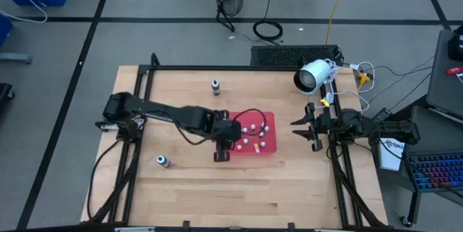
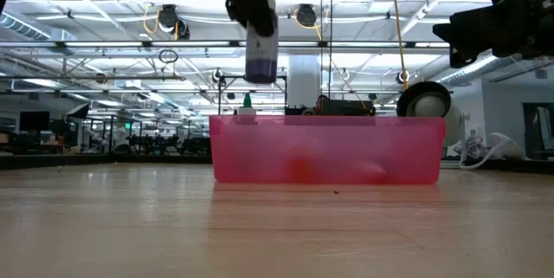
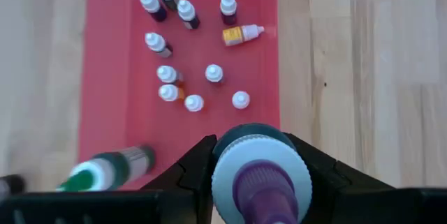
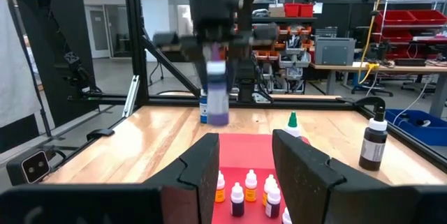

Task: Pick & Place food coloring
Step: Put the big purple food coloring bottle into the red bin

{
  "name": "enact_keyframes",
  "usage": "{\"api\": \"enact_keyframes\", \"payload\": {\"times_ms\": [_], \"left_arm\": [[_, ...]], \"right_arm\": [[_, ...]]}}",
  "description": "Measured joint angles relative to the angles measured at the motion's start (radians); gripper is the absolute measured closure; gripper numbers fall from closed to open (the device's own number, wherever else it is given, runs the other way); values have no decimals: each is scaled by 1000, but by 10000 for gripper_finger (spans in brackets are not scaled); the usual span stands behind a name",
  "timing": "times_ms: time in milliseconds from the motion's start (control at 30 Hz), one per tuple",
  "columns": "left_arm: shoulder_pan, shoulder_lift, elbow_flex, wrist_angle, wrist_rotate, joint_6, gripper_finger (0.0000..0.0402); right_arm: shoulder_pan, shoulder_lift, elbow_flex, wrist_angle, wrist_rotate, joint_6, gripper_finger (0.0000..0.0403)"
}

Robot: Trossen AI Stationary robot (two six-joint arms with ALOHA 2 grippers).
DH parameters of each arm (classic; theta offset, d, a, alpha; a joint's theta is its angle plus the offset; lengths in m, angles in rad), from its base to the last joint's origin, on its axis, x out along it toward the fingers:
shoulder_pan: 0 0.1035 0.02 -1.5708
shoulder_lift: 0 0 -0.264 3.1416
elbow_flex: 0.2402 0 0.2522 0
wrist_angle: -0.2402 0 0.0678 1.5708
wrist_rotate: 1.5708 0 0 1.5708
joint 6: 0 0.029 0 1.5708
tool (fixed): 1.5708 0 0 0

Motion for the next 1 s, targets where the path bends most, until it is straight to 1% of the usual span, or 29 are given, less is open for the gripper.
{"api": "enact_keyframes", "payload": {"times_ms": [167,300,533,667,1000], "left_arm": [[1,-2,-138,111,1,-57,262],[14,-3,-206,201,23,-70,262],[36,-3,-312,297,45,-98,262],[40,-3,-352,353,48,-106,262],[35,-3,-417,429,79,-106,262]], "right_arm": [[0,0,0,1,0,0,277],[0,0,0,1,0,0,277],[0,0,0,0,0,0,277],[0,0,0,0,0,0,277],[0,0,0,0,0,0,277]]}}
